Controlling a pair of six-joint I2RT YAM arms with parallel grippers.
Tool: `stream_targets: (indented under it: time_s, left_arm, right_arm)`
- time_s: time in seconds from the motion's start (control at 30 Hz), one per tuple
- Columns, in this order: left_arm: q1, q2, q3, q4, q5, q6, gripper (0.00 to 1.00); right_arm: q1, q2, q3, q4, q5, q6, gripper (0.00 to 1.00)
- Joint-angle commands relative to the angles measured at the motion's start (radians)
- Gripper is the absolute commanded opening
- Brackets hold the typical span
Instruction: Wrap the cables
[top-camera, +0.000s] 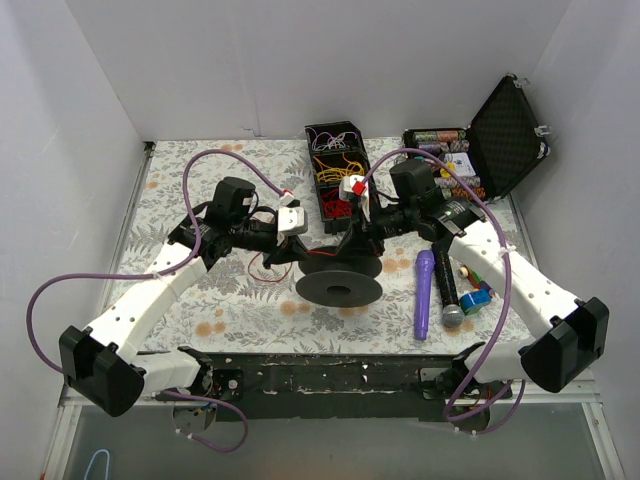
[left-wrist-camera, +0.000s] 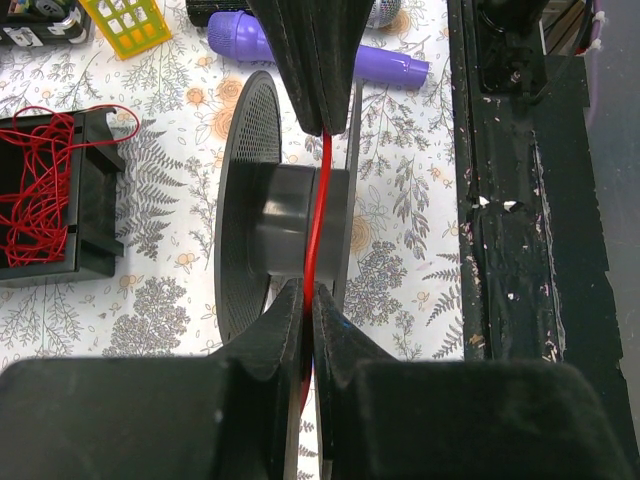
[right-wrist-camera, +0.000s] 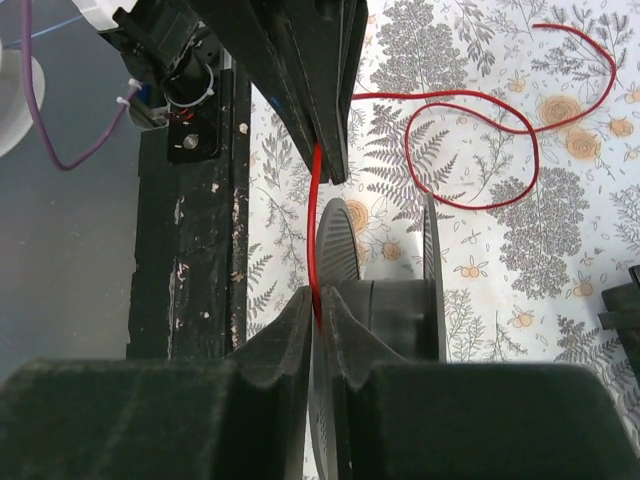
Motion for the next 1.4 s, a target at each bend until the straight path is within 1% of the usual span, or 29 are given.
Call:
stream_targets:
  time_s: [0.0, 0.03, 0.07, 0.13, 0.2, 0.27, 0.37, 0.4, 0.43, 0.53, 0.6, 0.67, 0.7, 0.73, 0.77, 0.83, 0.97, 1.07, 1.13, 1.23, 1.37]
  left_arm:
    - [-0.008, -0.002, 0.037, 0.012, 0.028, -0.008, 0.0]
    - [-0.008, -0.003, 0.037, 0.012, 0.03, -0.01, 0.0]
    - [-0.008, -0.005, 0.037, 0.013, 0.031, -0.008, 0.0]
    - [-0.008, -0.003, 0.037, 0.014, 0.031, -0.01, 0.0]
    - [-0.009, -0.003, 0.038, 0.014, 0.033, -0.002, 0.0]
    - [-0.011, -0.002, 0.043, 0.009, 0.034, 0.002, 0.0]
    - [-0.014, 0.001, 0.049, 0.001, 0.034, 0.01, 0.0]
    - [-0.016, 0.001, 0.052, 0.0, 0.036, 0.01, 0.0]
    - [-0.019, 0.001, 0.051, -0.002, 0.034, 0.01, 0.0]
    - [-0.017, 0.0, 0.049, -0.003, 0.034, 0.01, 0.0]
    - [-0.017, 0.0, 0.048, 0.001, 0.03, 0.004, 0.0]
    - [-0.017, 0.0, 0.045, 0.012, 0.022, -0.013, 0.0]
    - [-0.017, 0.003, 0.04, 0.02, 0.016, -0.028, 0.09]
    - [-0.017, 0.006, 0.037, 0.023, 0.013, -0.04, 0.37]
    - [-0.017, 0.009, 0.035, 0.026, 0.011, -0.05, 0.55]
    - [-0.017, 0.02, 0.038, 0.052, 0.019, -0.094, 0.68]
    - [-0.02, 0.079, 0.092, 0.168, 0.045, -0.22, 0.78]
    - [-0.028, 0.17, 0.175, 0.175, 0.051, -0.277, 0.81]
    - [-0.029, 0.213, 0.202, 0.164, 0.076, -0.275, 0.82]
    - [-0.031, 0.231, 0.204, 0.162, 0.111, -0.248, 0.83]
    - [-0.068, 0.251, 0.178, 0.162, 0.071, -0.209, 0.82]
  right_arm:
    - [0.002, -0.042, -0.016, 0.03, 0.028, 0.012, 0.13]
    - [0.002, -0.048, -0.021, 0.024, 0.037, 0.009, 0.13]
    - [0.002, -0.053, -0.027, 0.019, 0.051, 0.006, 0.15]
    - [0.002, -0.062, -0.04, 0.029, 0.068, 0.004, 0.33]
    - [0.002, -0.064, -0.044, 0.047, 0.071, 0.006, 0.45]
    - [0.002, -0.058, -0.034, 0.061, 0.077, 0.012, 0.48]
    - [0.002, -0.044, -0.016, 0.067, 0.083, 0.016, 0.49]
    - [0.002, -0.042, -0.011, 0.07, 0.083, 0.016, 0.47]
    - [0.002, -0.044, -0.011, 0.076, 0.082, 0.016, 0.43]
    - [0.002, -0.045, -0.014, 0.073, 0.082, 0.012, 0.23]
    - [0.002, -0.05, -0.018, 0.056, 0.092, 0.0, 0.12]
    - [0.001, -0.064, -0.025, 0.035, 0.109, -0.017, 0.04]
    - [0.001, -0.077, -0.033, 0.021, 0.13, -0.029, 0.02]
    - [-0.001, -0.088, -0.042, 0.006, 0.149, -0.045, 0.01]
    - [-0.002, -0.1, -0.053, -0.01, 0.176, -0.063, 0.01]
    - [-0.002, -0.111, -0.064, -0.063, 0.229, -0.094, 0.01]
    - [-0.001, -0.096, -0.065, -0.116, 0.282, -0.103, 0.01]
    - [-0.002, -0.094, -0.08, -0.094, 0.298, -0.1, 0.01]
    - [-0.002, -0.091, -0.096, -0.083, 0.302, -0.103, 0.01]
    - [-0.002, -0.1, -0.139, -0.071, 0.307, -0.103, 0.01]
    - [-0.002, -0.104, -0.205, -0.018, 0.298, -0.091, 0.01]
